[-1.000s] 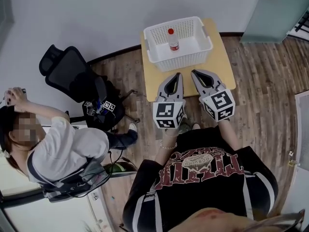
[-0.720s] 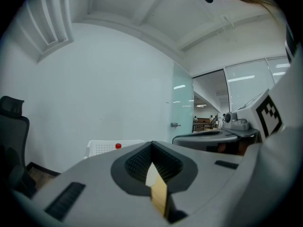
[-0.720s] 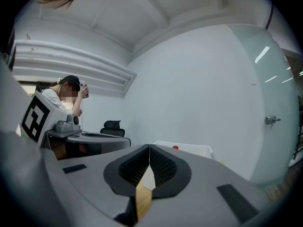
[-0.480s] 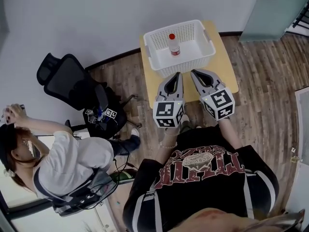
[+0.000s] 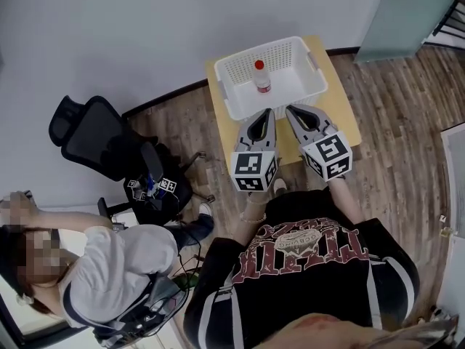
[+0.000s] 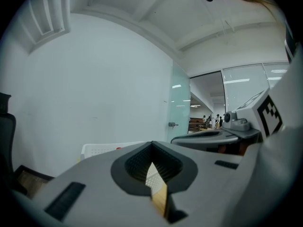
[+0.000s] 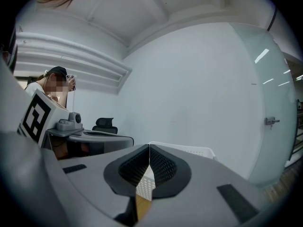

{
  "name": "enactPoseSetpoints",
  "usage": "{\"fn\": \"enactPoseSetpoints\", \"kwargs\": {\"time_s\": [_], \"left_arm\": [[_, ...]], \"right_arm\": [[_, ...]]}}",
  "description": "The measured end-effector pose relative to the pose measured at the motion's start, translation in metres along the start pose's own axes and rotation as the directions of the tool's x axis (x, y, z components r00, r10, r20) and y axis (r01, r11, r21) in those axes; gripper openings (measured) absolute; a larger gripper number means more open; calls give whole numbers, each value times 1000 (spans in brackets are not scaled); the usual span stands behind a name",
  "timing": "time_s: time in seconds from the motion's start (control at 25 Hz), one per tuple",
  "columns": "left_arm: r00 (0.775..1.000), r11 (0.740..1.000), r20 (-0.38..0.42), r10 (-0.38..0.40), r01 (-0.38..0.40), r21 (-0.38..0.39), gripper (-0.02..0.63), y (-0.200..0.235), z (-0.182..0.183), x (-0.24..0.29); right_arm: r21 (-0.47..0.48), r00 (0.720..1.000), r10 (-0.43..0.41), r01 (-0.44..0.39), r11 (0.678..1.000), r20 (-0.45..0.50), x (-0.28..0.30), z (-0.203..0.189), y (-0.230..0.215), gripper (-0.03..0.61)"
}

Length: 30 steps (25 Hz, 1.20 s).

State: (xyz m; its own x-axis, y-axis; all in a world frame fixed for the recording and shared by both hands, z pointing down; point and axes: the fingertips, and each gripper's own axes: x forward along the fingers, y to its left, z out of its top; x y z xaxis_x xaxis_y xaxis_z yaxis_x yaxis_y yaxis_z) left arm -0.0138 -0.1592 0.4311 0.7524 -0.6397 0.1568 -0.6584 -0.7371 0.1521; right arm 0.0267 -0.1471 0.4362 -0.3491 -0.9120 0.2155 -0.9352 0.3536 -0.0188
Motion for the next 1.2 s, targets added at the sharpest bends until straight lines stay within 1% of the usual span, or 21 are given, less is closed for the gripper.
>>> {"fn": "enactPoseSetpoints", "kwargs": {"time_s": [0.36,0.6,0.84,1.08,1.2], "left_arm": [[999,999,-16,-41,41,18,44,26,0,20],[998,998,-38,-56,57,19,44,34,-6,25],[998,999,-40,-46,46,12,44,40,-5,29],[999,1000,-39,-20,20,-5,44,46,-5,39],[999,1000,-38,5,-6,-11,44,47,-4,46]], "right_arm": [[22,999,-36,36,999,2,32,-3,-6,17],[46,999,-52,52,998,1,41,-8,-7,17],[53,999,-50,51,997,-6,50,-8,-13,17],[41,1000,-26,27,999,-10,60,-5,-21,17],[35,1000,-6,6,999,-14,64,-3,-29,17]]}}
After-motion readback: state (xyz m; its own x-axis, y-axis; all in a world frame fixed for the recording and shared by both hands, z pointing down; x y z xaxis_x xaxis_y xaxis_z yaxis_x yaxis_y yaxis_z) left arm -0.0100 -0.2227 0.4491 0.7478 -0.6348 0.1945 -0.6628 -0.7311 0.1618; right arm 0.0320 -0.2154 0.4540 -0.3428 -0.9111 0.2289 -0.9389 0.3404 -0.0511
